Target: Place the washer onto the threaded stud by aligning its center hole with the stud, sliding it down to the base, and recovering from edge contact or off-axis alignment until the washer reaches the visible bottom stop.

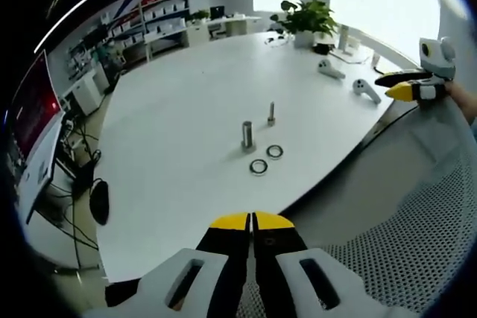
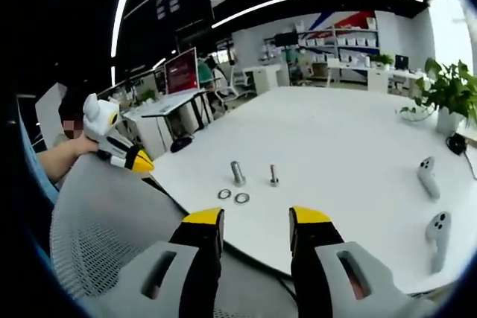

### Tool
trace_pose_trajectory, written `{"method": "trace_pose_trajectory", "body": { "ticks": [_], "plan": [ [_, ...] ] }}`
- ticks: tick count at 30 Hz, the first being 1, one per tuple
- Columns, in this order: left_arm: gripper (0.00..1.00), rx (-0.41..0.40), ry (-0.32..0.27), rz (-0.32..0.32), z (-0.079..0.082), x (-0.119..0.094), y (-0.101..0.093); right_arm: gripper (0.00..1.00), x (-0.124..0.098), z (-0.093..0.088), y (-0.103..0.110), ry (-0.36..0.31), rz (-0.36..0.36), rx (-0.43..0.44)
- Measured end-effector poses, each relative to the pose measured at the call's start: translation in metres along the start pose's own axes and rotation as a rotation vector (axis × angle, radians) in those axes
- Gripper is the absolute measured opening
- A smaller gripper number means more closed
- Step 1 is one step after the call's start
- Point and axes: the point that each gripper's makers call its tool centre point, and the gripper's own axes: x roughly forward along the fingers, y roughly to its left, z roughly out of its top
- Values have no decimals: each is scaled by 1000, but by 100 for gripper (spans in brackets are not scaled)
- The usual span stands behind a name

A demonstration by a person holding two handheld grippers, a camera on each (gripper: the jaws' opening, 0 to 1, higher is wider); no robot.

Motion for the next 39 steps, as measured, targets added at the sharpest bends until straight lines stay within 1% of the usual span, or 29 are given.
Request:
{"method": "trace_pose_trajectory", "body": {
  "ticks": [2, 3, 4, 6, 8, 9, 10, 11, 12, 13, 14, 15, 16, 17, 18, 20, 23, 25, 26, 28, 29, 30, 31, 33, 35, 37, 39],
  "plan": [
    [0, 6, 5, 1, -1, 0, 0, 36, 0, 1, -1, -4, -5, 9],
    [0, 25, 9, 5, -2, -1, -1, 36, -1, 2, -2, -15, -7, 20],
    [1, 62, 6, 12, -1, -1, -1, 36, -2, 4, -3, -31, -10, 41],
    [1, 51, 13, 17, -2, -1, 1, 36, -2, 4, -4, -36, -15, 51],
    [0, 45, 16, 18, -2, -1, 1, 36, -2, 3, -5, -32, -22, 43],
    [0, 36, -9, 27, 3, -3, 1, 36, -1, 1, -5, -10, -26, 22],
    [0, 43, -70, 35, 14, -5, 3, 36, -2, -3, -6, 22, -30, -25],
    [1, 42, -118, 26, 21, -8, 2, 36, -1, -5, -6, 49, -37, -66],
    [2, 17, -121, 16, 21, -9, 1, 36, 0, -5, -5, 48, -39, -66],
    [3, -1, -110, 9, 20, -10, 2, 36, 0, -4, -4, 41, -37, -57],
    [2, 2, -106, 11, 20, -11, 3, 36, 0, -4, -5, 39, -35, -51],
    [2, 6, -120, 29, 23, -13, 5, 36, 0, -5, -4, 39, -28, -38],
    [2, 26, -146, 61, 29, -16, 11, 36, 0, -5, -4, 44, -26, -37],
    [3, 37, -168, 76, 33, -18, 15, 36, 0, -6, -4, 50, -26, -39],
    [3, 27, -189, 72, 37, -22, 16, 36, 0, -7, -4, 56, -26, -44],
    [6, 1, -209, 54, 41, -26, 18, 36, 0, -7, -4, 59, -25, -47],
    [8, 3, -207, 44, 45, -30, 22, 36, 1, -7, -3, 57, -22, -42],
    [10, 45, -187, 39, 47, -31, 26, 35, 1, -8, -3, 63, -20, -47],
    [13, 76, -169, 26, 48, -31, 27, 35, 1, -8, -3, 62, -20, -46],
    [17, 95, -159, 23, 50, -31, 29, 35, 1, -8, -4, 59, -21, -40],
    [18, 121, -147, 17, 52, -30, 30, 35, 1, -7, -4, 57, -23, -37],
    [19, 113, -129, 25, 53, -27, 35, 35, 1, -7, -4, 56, -23, -36],
    [20, 104, -99, 36, 51, -26, 39, 35, 1, -7, -4, 55, -23, -34],
    [22, 153, -86, 33, 56, -22, 45, 35, 1, -7, -4, 54, -24, -31],
    [24, 176, -75, 14, 60, -18, 46, 35, 1, -8, -5, 57, -26, -31],
    [28, 217, -62, -20, 64, -13, 44, 35, 1, -8, -5, 59, -28, -29],
    [32, 259, -29, -38, 63, -7, 46, 35, 1, -9, -6, 60, -33, -25]
  ]
}}
